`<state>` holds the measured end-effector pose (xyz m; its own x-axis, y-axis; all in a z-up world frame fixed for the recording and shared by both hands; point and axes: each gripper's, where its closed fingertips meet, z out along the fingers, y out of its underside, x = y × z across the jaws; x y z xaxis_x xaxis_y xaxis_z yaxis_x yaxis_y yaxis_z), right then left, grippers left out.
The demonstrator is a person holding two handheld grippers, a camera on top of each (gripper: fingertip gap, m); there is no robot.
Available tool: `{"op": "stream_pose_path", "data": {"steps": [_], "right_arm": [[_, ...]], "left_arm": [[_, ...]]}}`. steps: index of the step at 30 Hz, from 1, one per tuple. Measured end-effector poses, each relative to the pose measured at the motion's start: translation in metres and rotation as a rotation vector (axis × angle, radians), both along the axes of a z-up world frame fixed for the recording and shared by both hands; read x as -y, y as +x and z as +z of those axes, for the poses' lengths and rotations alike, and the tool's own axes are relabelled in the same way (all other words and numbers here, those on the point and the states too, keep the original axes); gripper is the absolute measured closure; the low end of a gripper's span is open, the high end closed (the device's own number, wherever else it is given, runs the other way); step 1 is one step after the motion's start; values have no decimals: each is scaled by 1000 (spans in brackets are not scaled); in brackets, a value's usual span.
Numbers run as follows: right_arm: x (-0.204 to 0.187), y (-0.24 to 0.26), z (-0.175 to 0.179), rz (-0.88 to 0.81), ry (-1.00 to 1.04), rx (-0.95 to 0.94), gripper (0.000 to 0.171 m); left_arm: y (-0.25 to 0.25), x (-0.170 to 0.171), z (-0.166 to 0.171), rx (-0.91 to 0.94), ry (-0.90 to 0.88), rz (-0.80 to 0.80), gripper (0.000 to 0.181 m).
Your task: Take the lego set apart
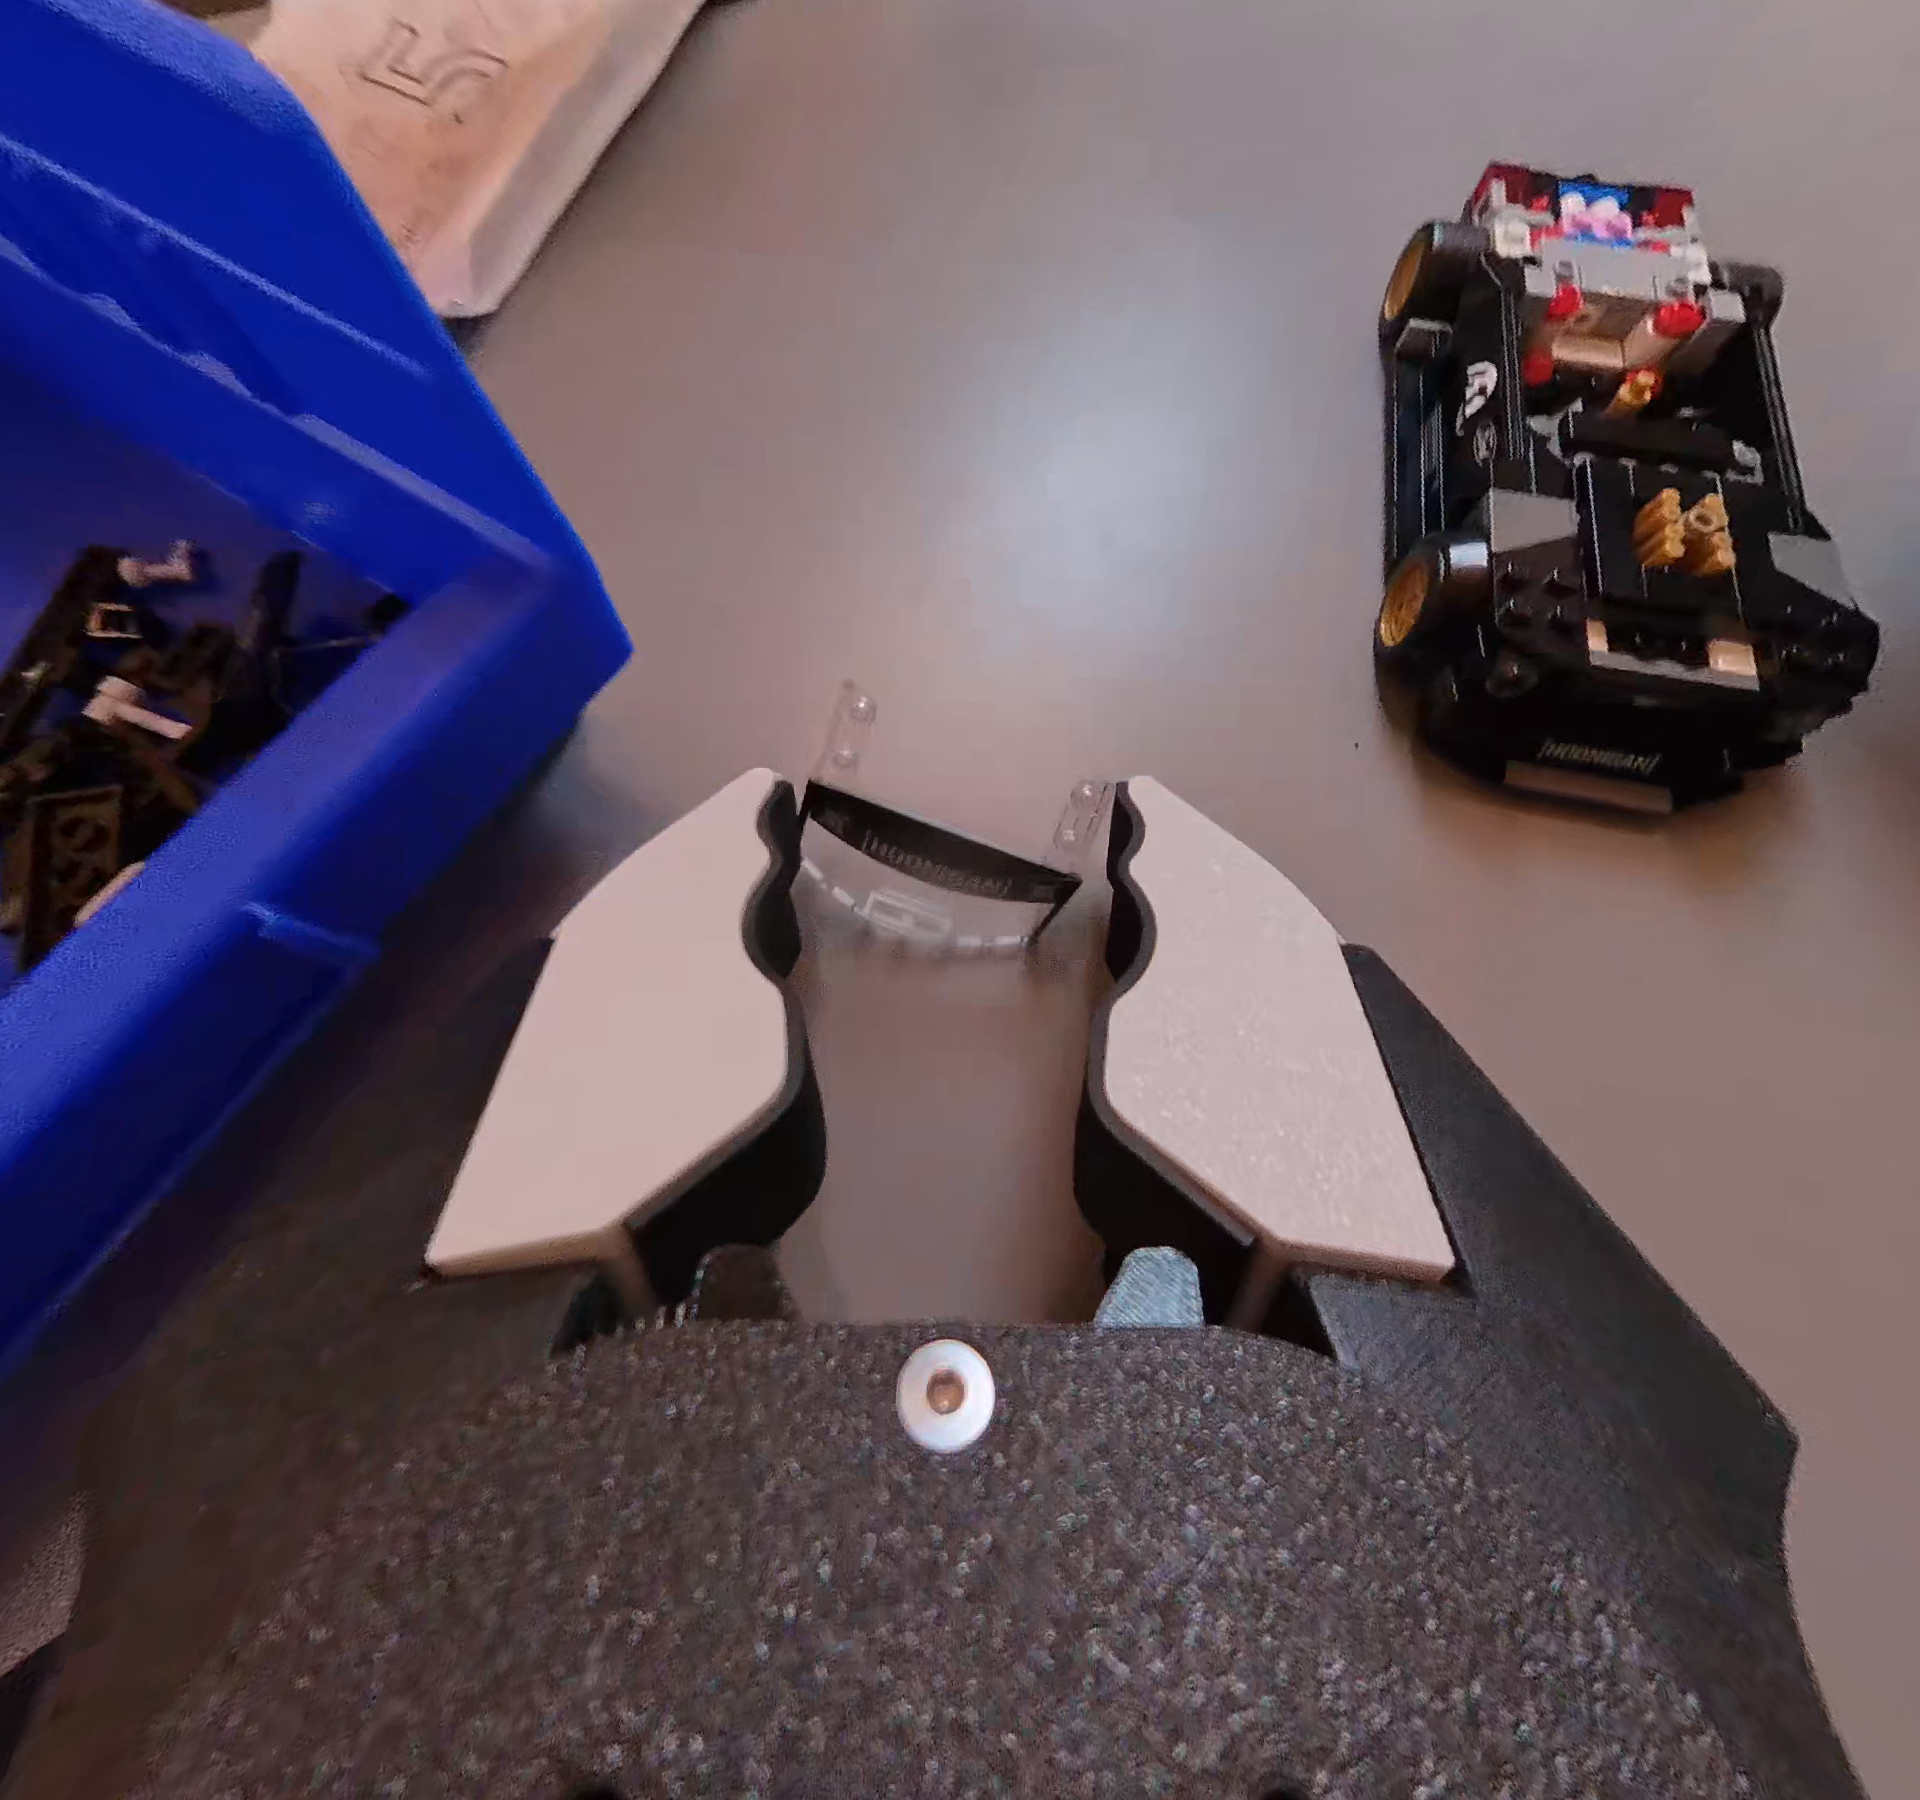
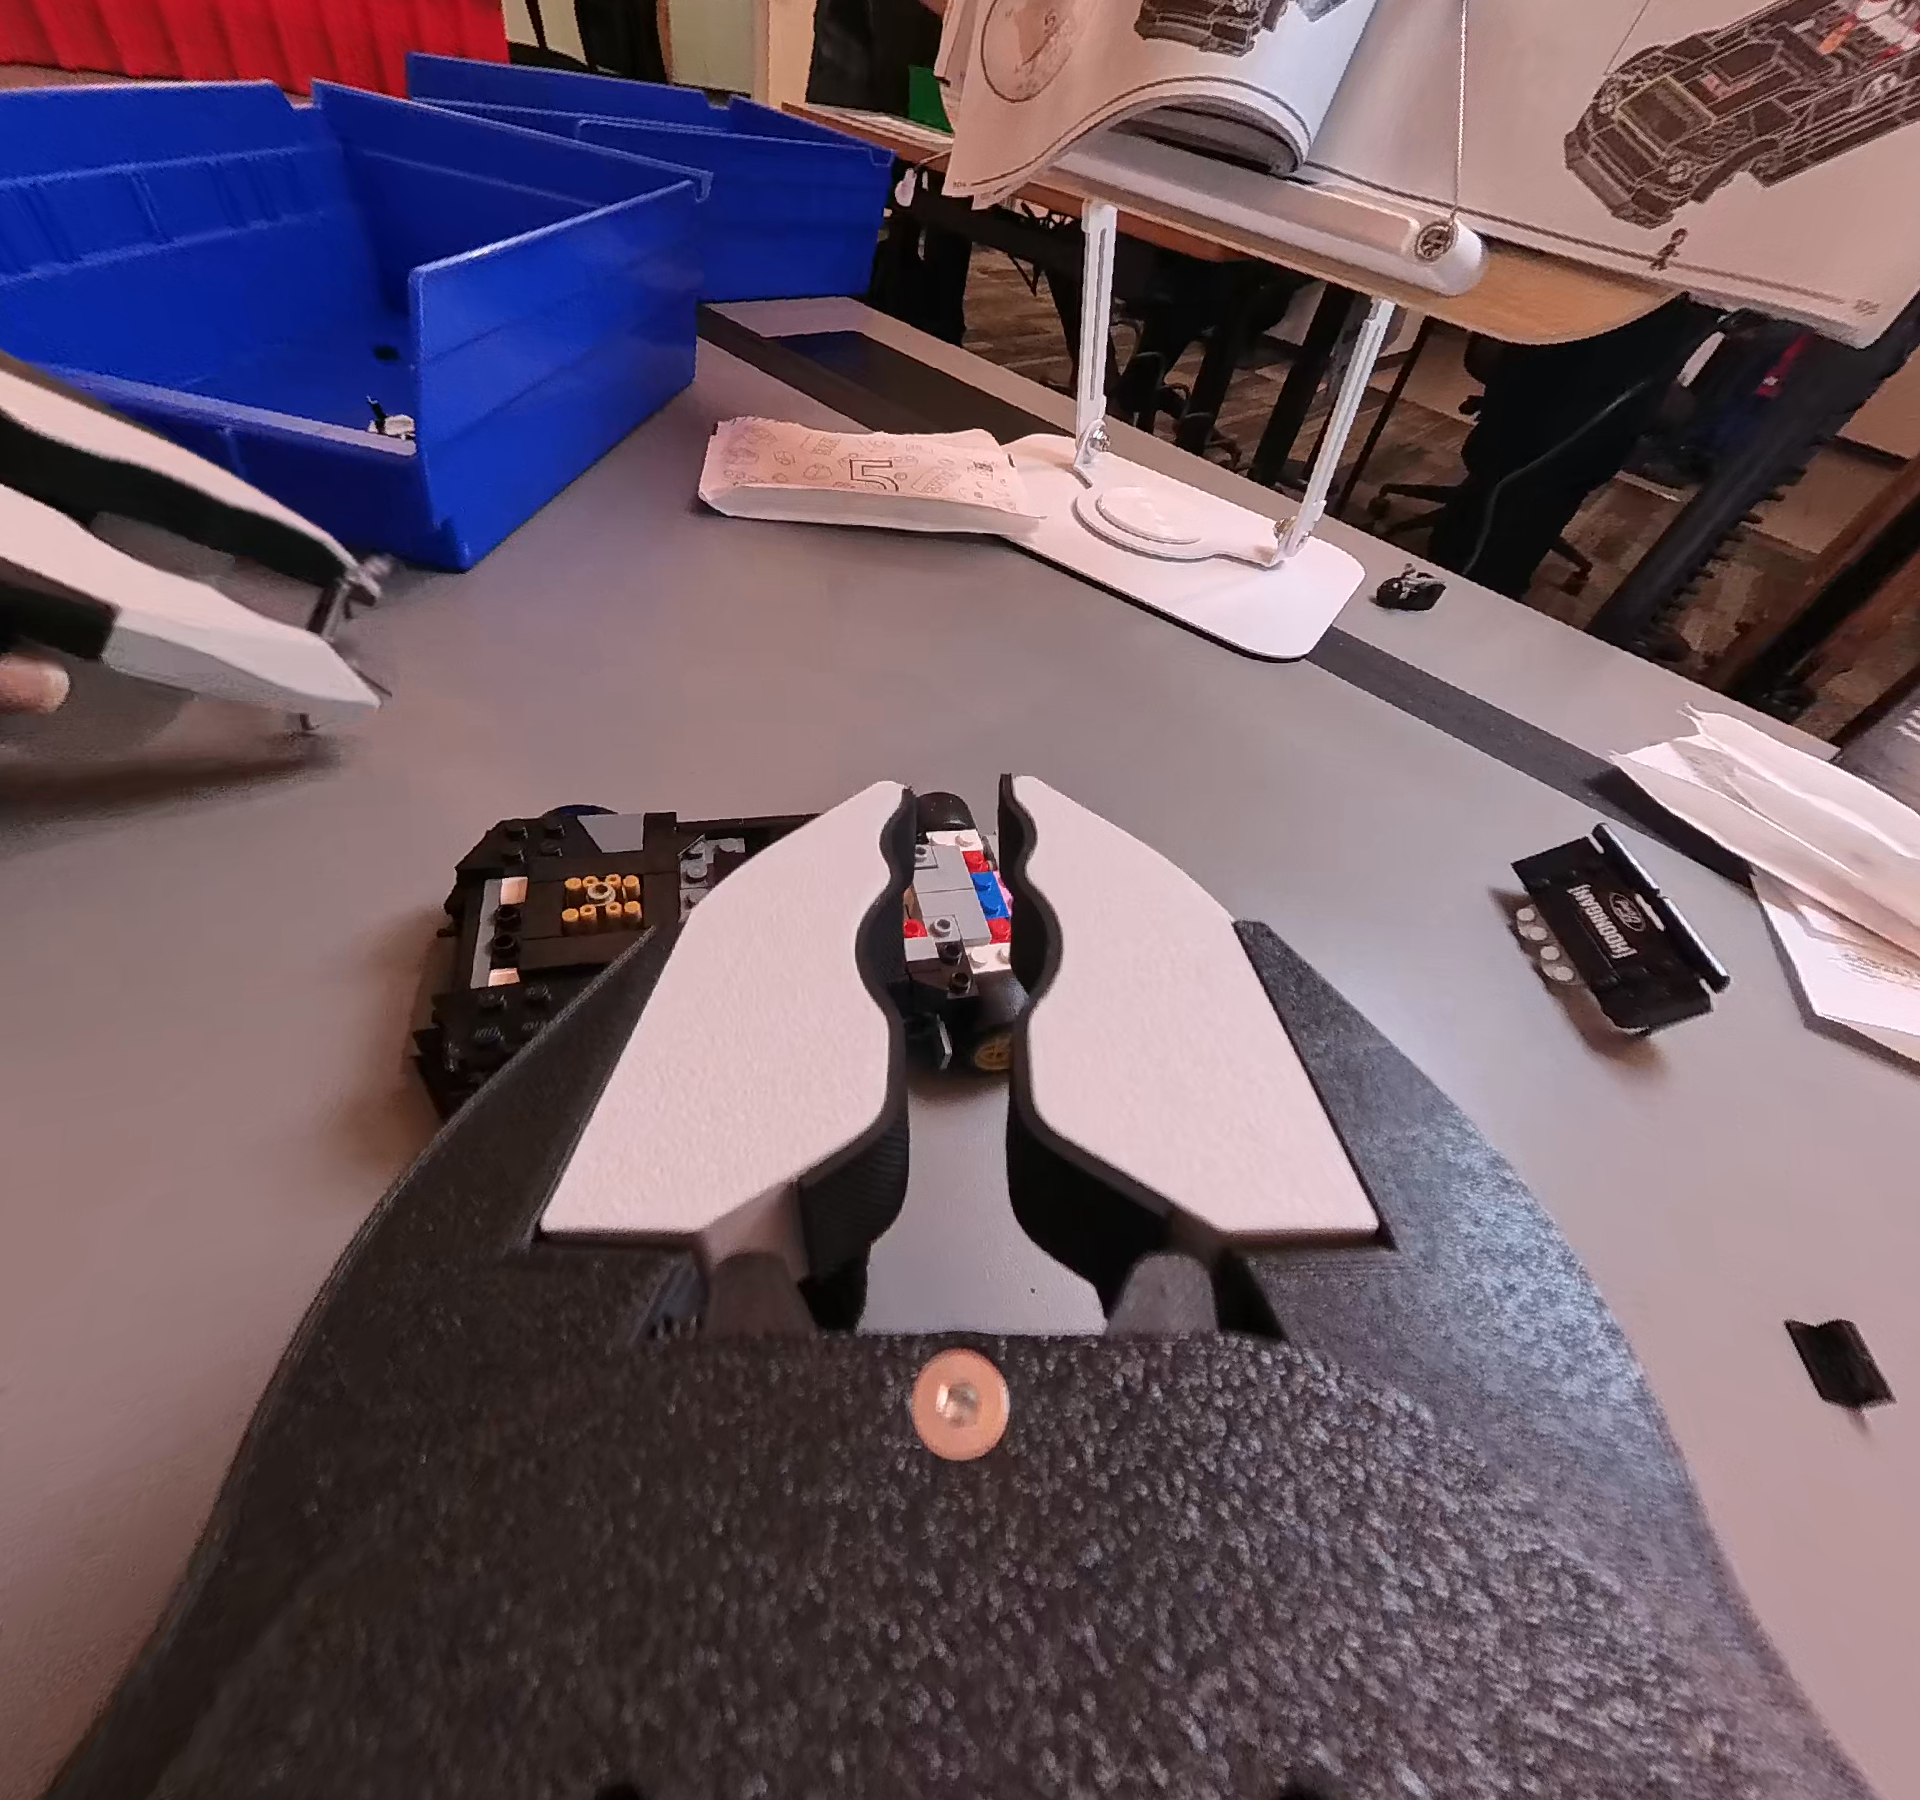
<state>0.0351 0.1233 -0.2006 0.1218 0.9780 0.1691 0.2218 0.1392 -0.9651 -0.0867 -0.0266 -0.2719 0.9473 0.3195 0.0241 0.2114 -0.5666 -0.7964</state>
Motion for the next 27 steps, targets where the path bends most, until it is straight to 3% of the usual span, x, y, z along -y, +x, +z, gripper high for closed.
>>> {"op": "stream_pose_path", "data": {"steps": [6, 11, 14, 20, 27], "right_arm": [[0, -1, -3, 8, -5, 12, 156], [1, 0, 0, 9, -3, 4, 157], [2, 0, 1, 18, -10, -1, 157], [6, 1, 3, 30, 12, 4, 157], [3, 4, 6, 20, 20, -4, 157]], "left_arm": [[3, -2, 2, 21, 17, -17, 125], [-31, 15, 70, -142, 179, 91, 125], [-72, 35, 91, -235, 127, 172, 125], [-136, 50, 69, -157, -59, 201, 125], [-154, 50, 58, -141, -67, 234, 117]]}}
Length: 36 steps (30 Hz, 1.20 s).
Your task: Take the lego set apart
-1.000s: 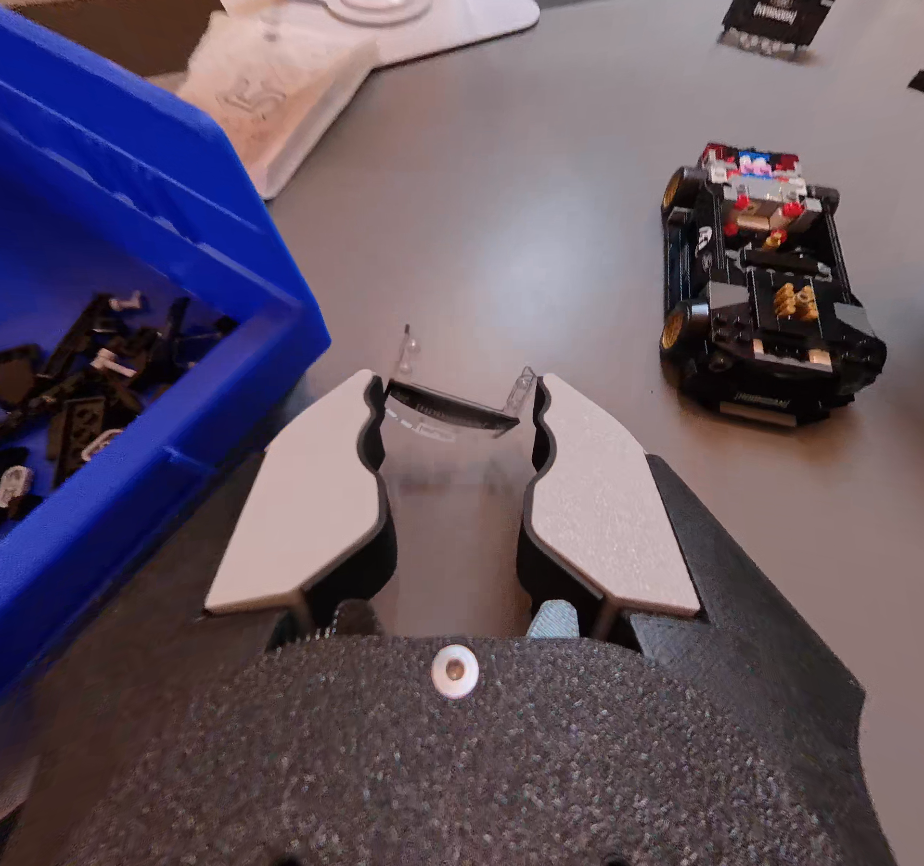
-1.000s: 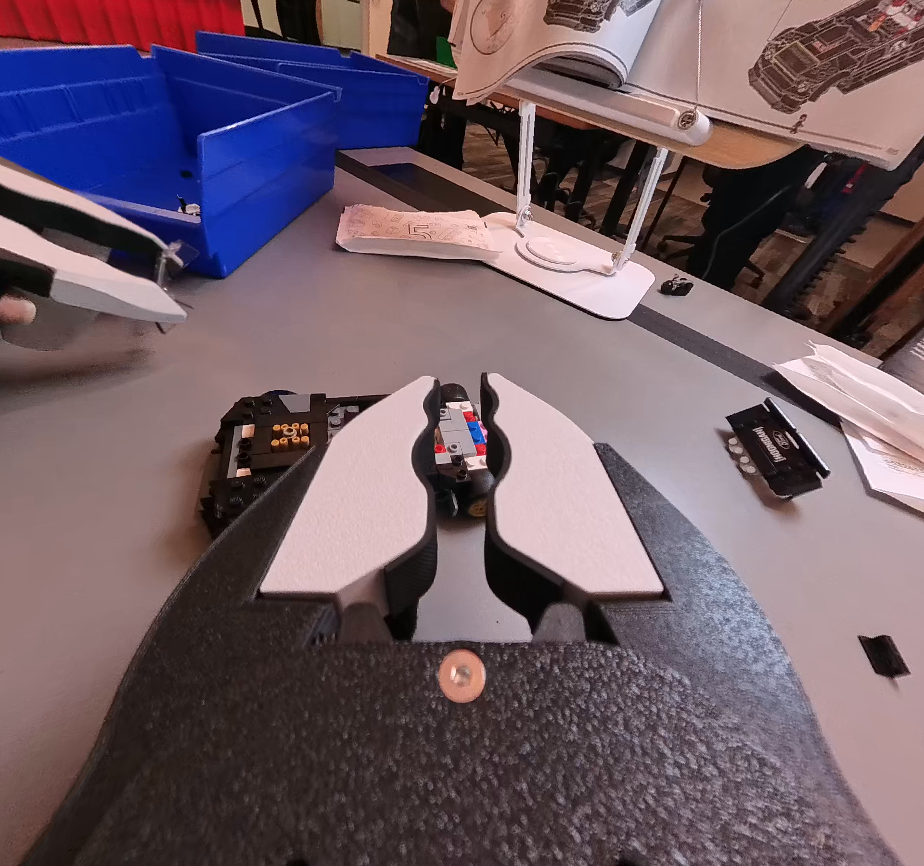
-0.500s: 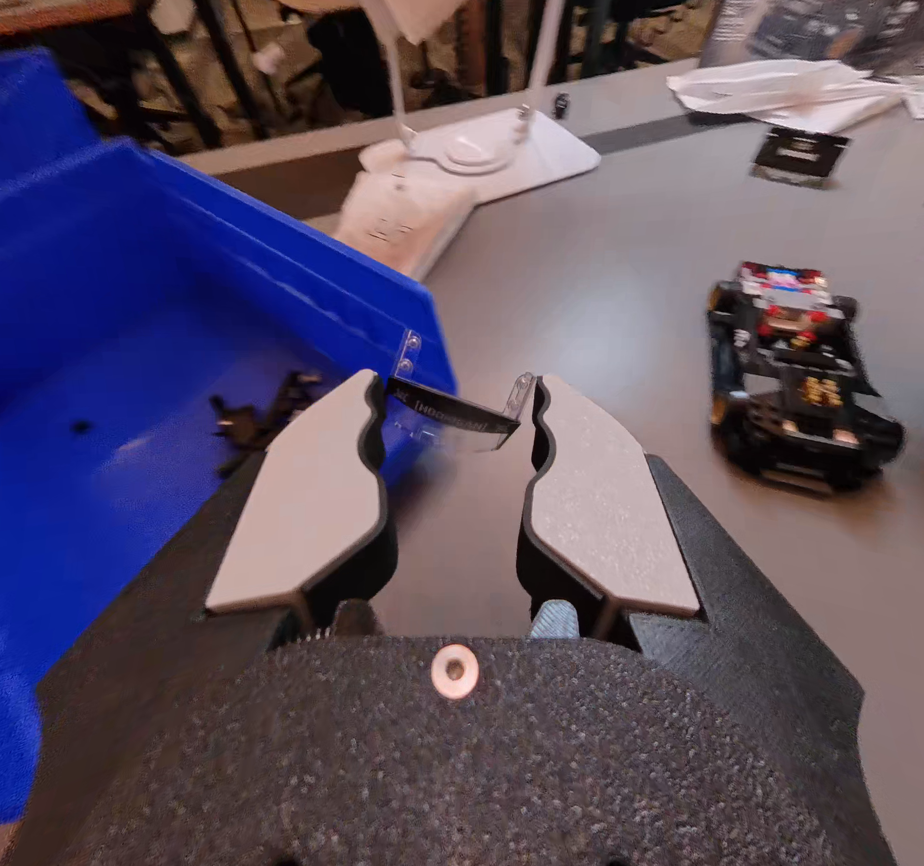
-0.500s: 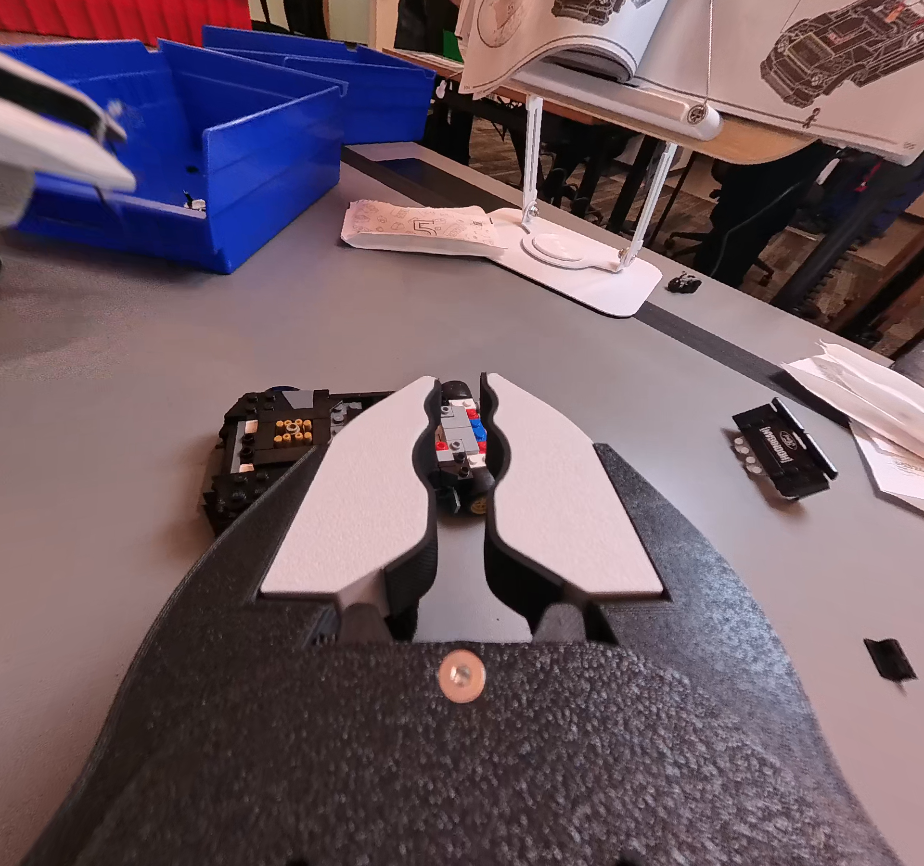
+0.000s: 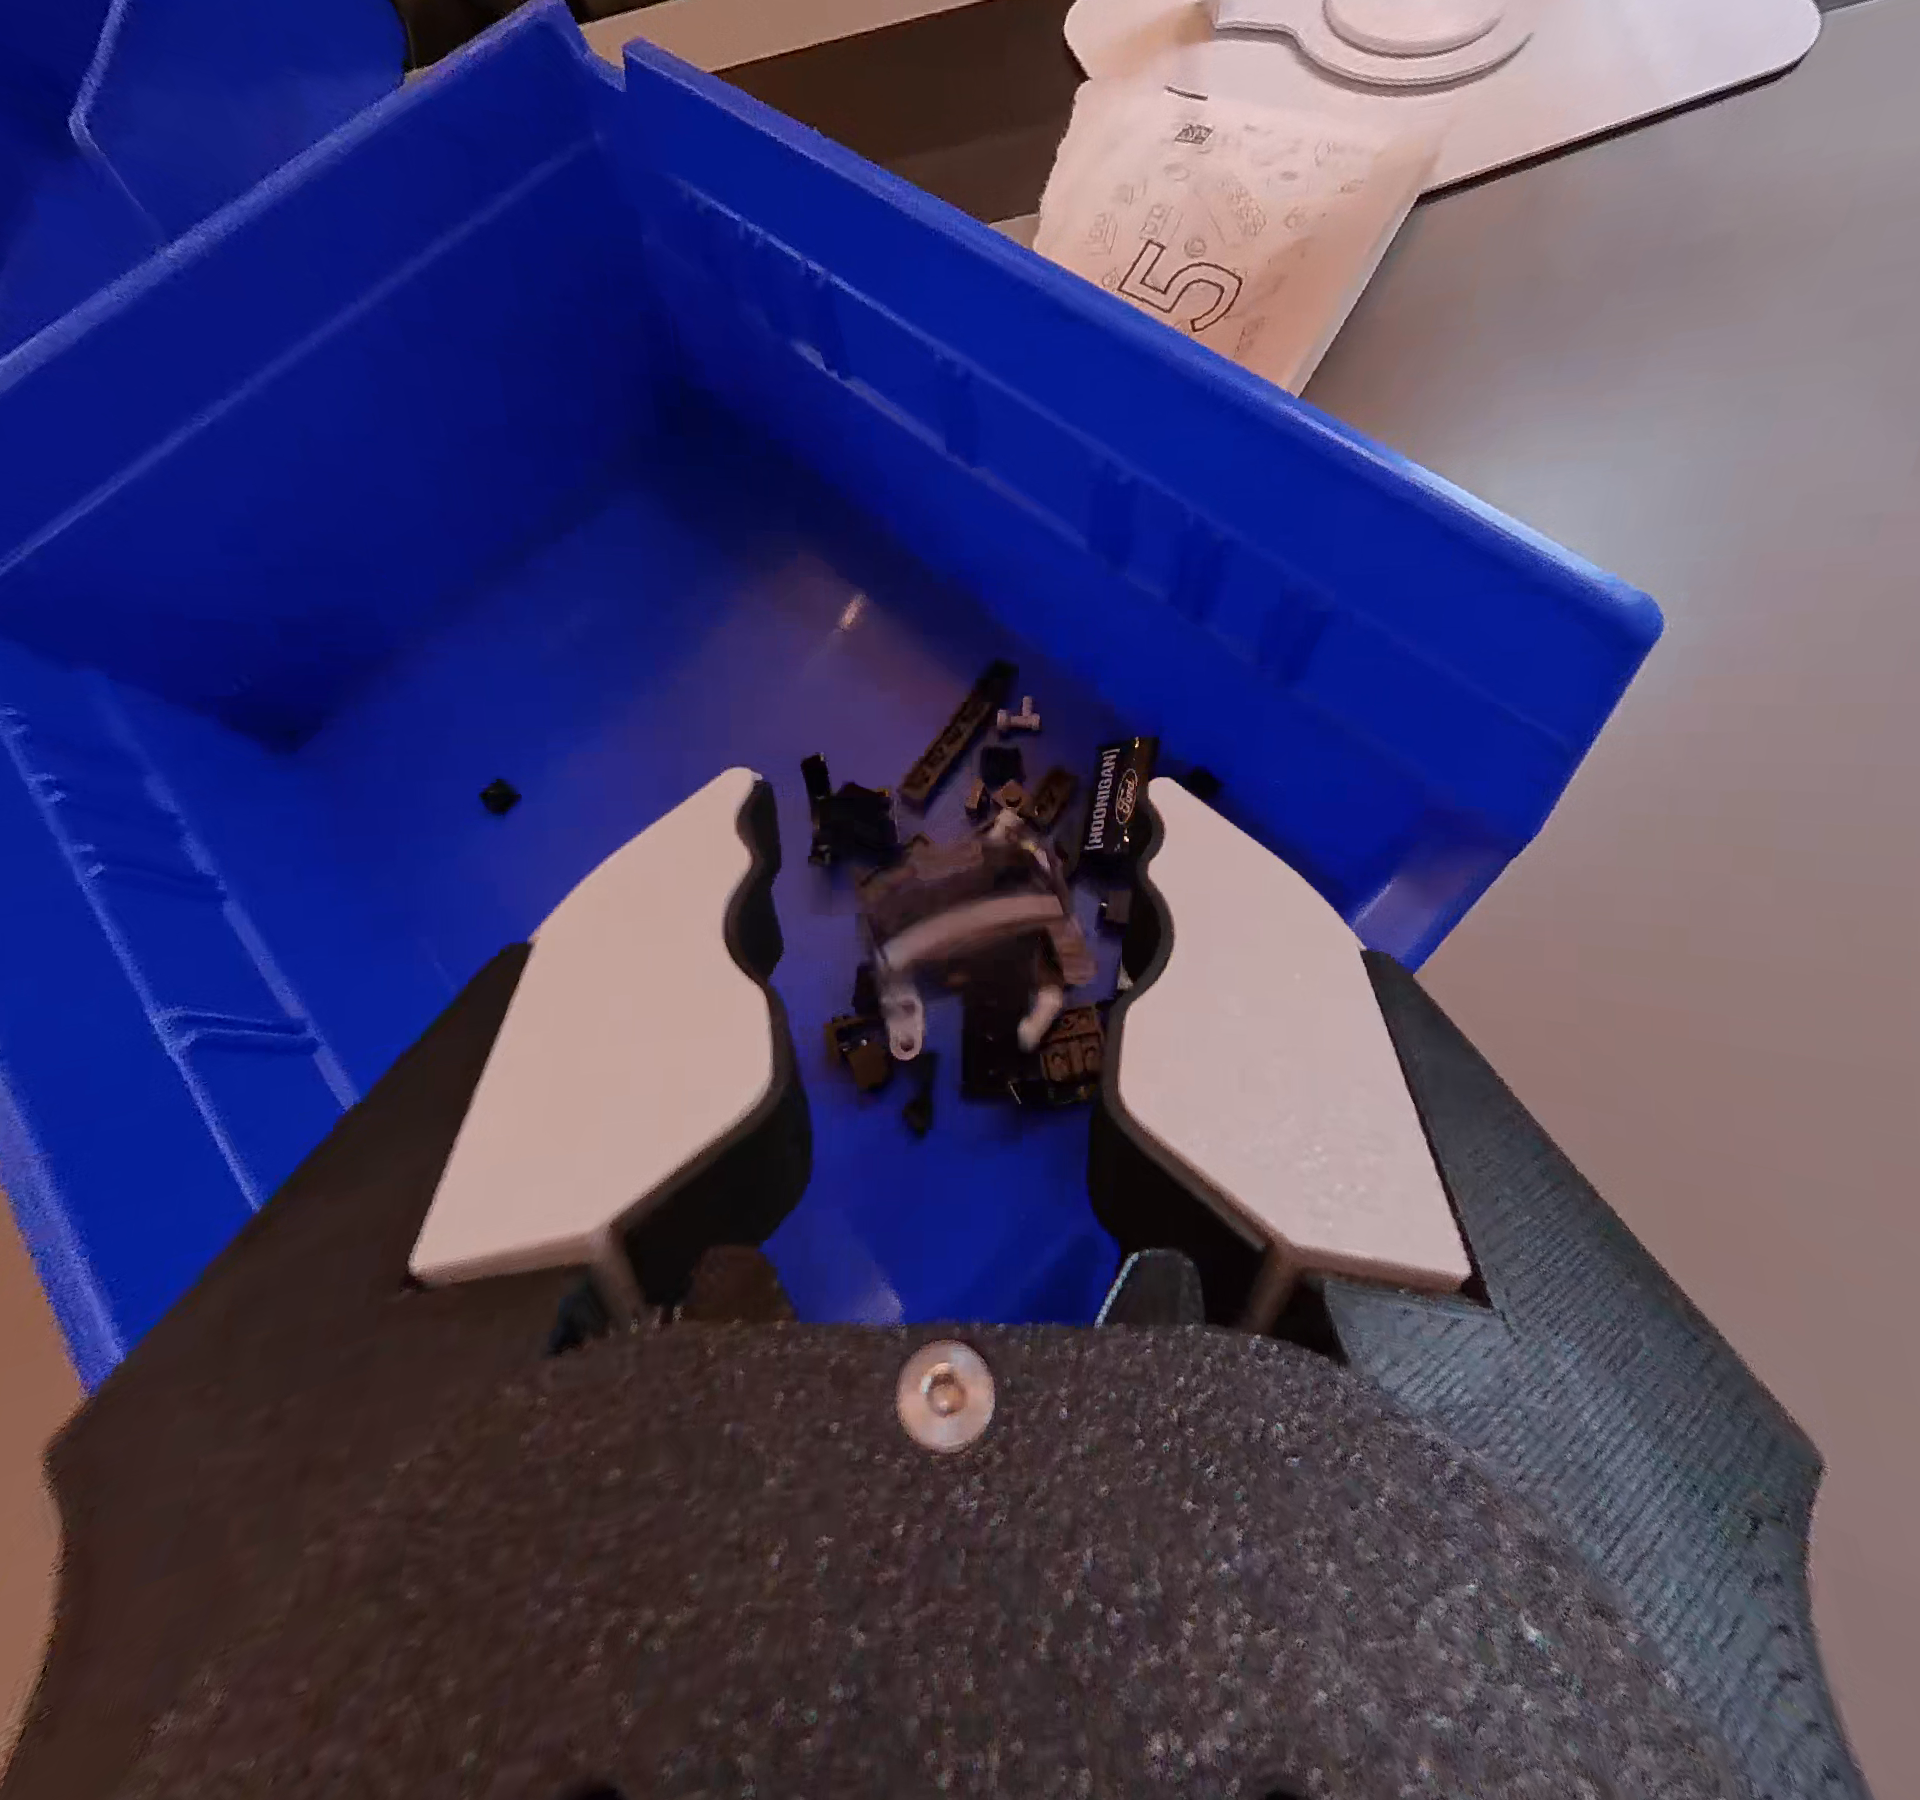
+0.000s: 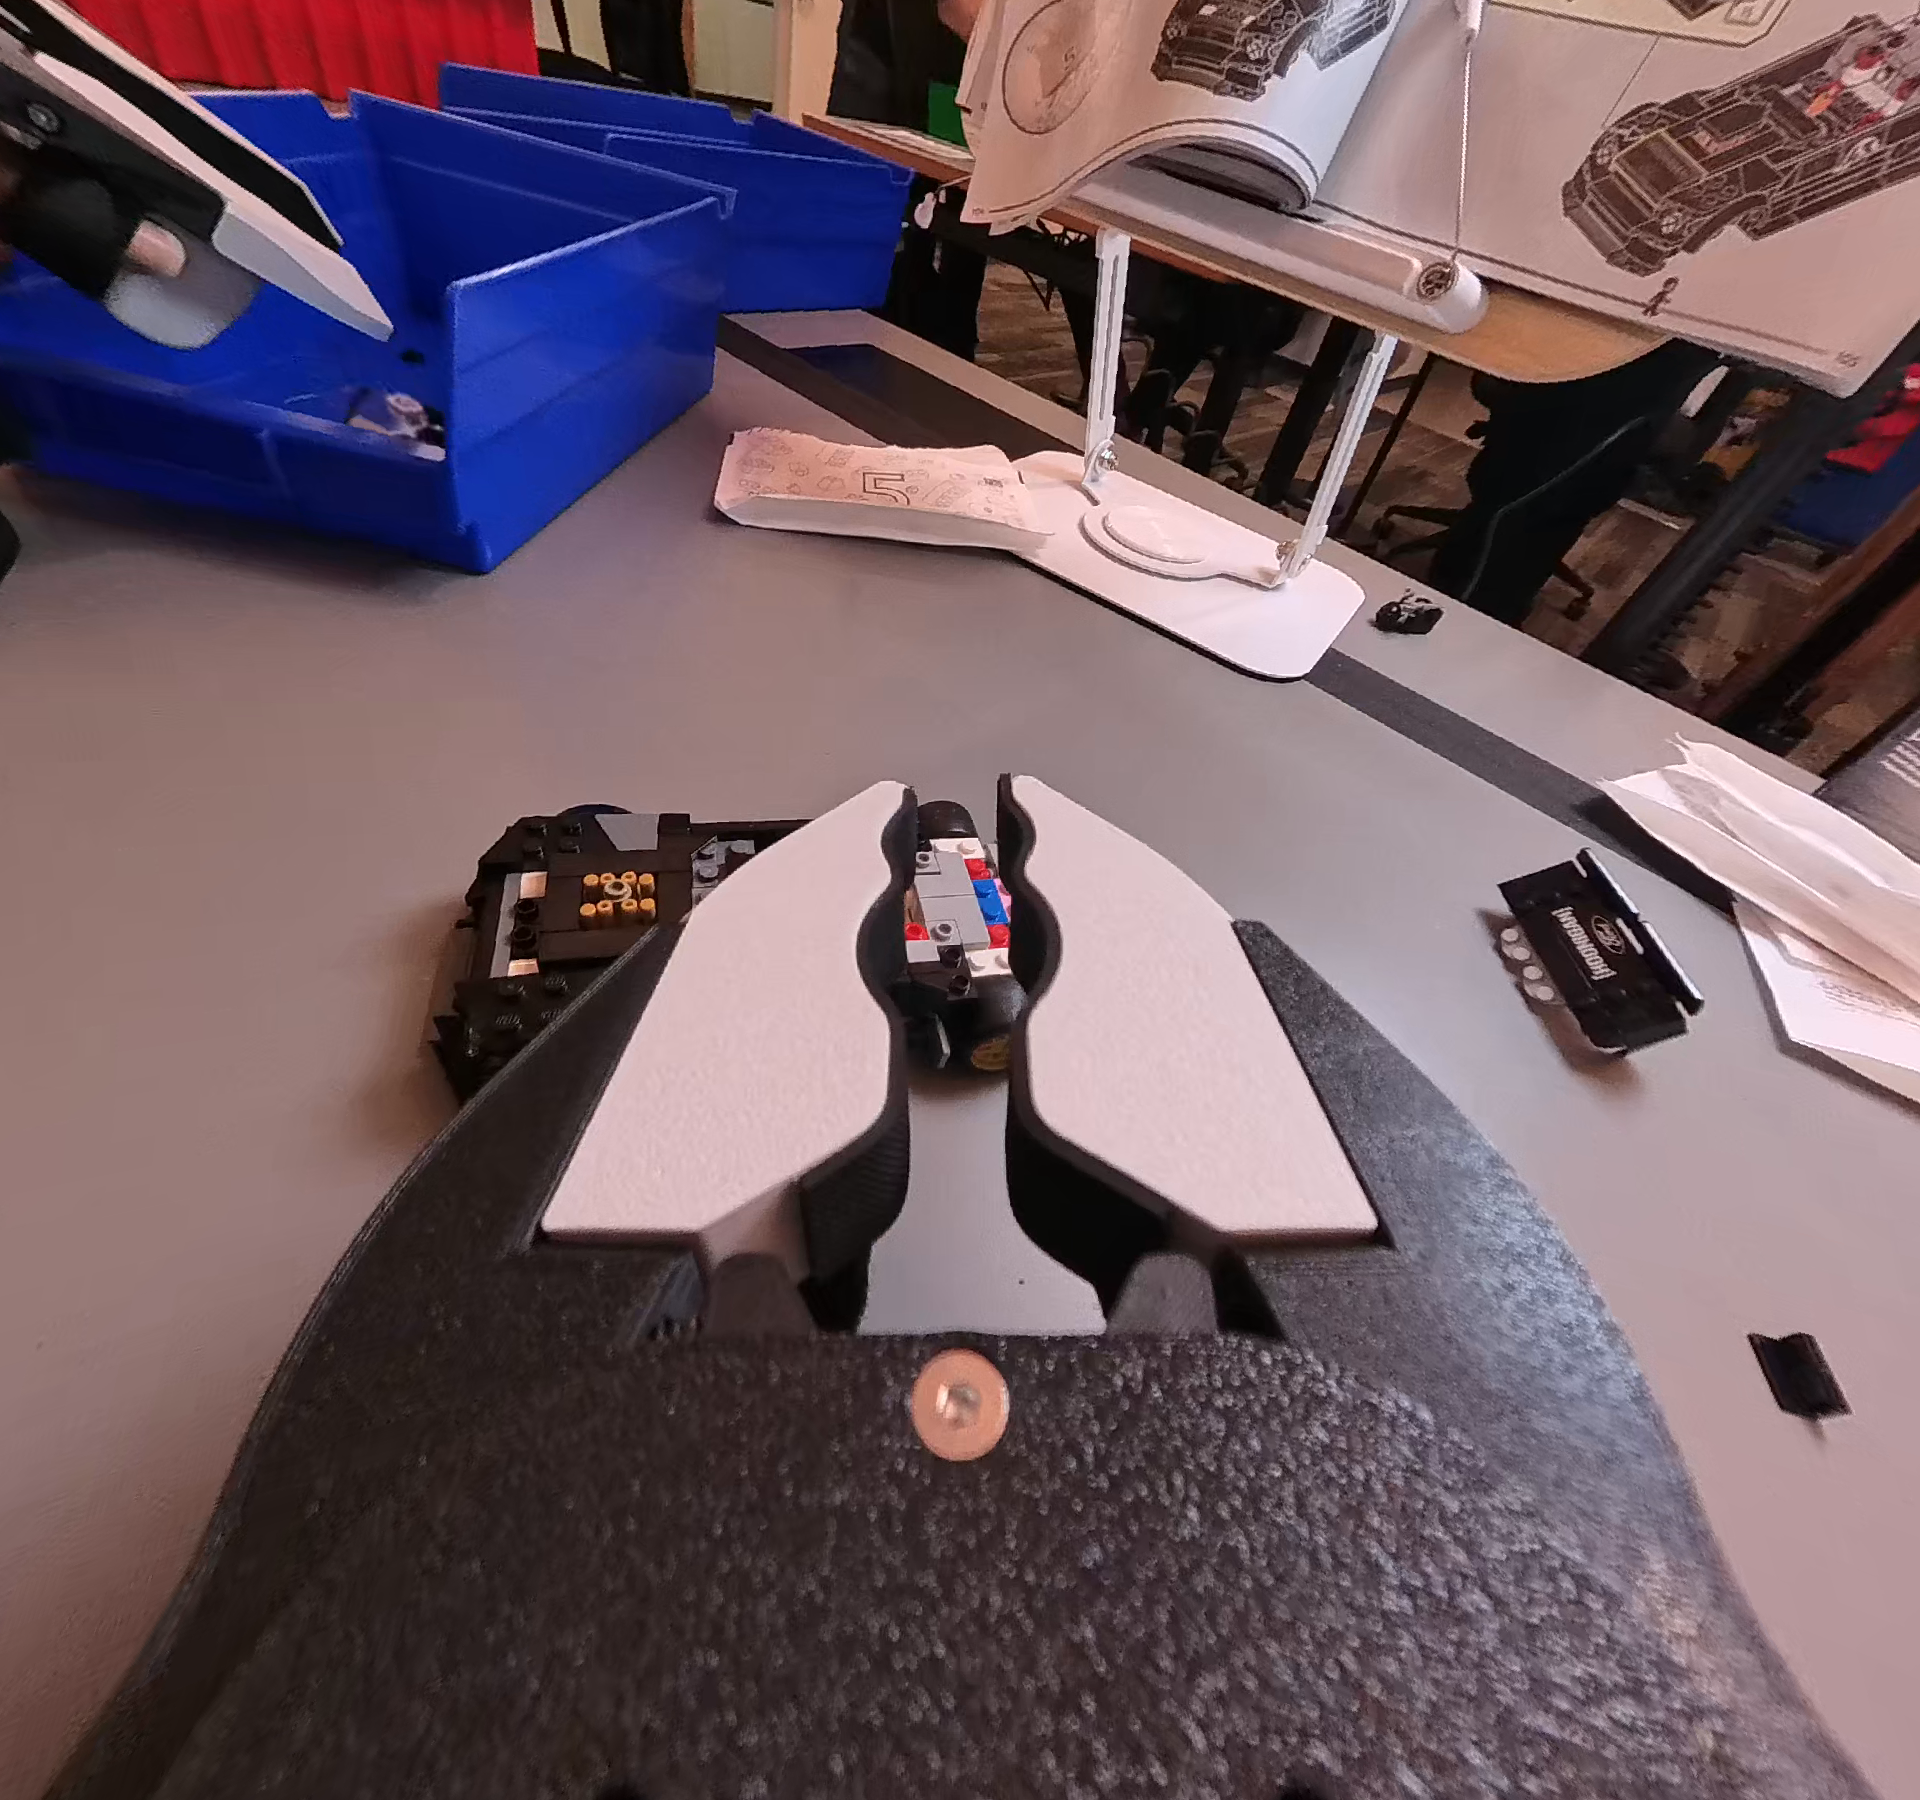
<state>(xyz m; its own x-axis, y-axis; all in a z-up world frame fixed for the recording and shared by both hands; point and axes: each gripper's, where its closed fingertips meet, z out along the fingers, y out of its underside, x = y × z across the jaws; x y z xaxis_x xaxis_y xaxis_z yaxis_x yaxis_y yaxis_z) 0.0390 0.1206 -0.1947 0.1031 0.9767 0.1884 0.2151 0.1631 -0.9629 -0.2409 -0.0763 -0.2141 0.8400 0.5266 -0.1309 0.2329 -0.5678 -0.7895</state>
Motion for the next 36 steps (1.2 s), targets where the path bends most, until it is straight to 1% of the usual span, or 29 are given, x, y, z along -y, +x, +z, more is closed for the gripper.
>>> {"op": "stream_pose_path", "data": {"steps": [2, 5, 8, 10, 11, 15, 16, 18, 21, 25, 28, 33, 36], "right_arm": [[1, -1, -1, 5, 0, 4, 157], [2, -1, -1, 9, 6, 6, 157], [1, -1, 0, 5, 2, -1, 156], [0, 0, 1, -1, -2, -8, 156], [-1, 0, 2, -3, -2, -13, 156], [-5, 2, 4, -17, 12, -24, 157], [-6, 3, 4, -24, 15, -25, 157], [-10, 3, 3, -37, 17, -24, 157], [-15, 3, 1, -51, 6, -24, 157], [-20, 3, -2, -64, -22, -26, 157], [-24, 3, -2, -74, -31, -26, 157], [-25, 4, -2, -78, -31, -25, 157], [-22, 3, -2, -64, -33, -26, 157]], "left_arm": [[-1, 0, 4, -27, 12, 3, 116], [3, -10, 28, -88, 118, -34, 119], [23, -29, 64, -124, 295, -147, 129], [37, -42, 86, -161, 380, -235, 133], [43, -46, 95, -190, 413, -271, 140], [60, -59, 125, -293, 557, -356, 181], [64, -61, 129, -294, 592, -366, 181], [73, -66, 129, -275, 664, -392, 181], [93, -74, 112, -240, 715, -442, 181], [130, -84, 89, -264, 668, -535, 181], [152, -94, 77, -211, 641, -609, 181], [162, -98, 61, -167, 591, -672, 181], [158, -98, 61, -163, 587, -662, 181]]}}
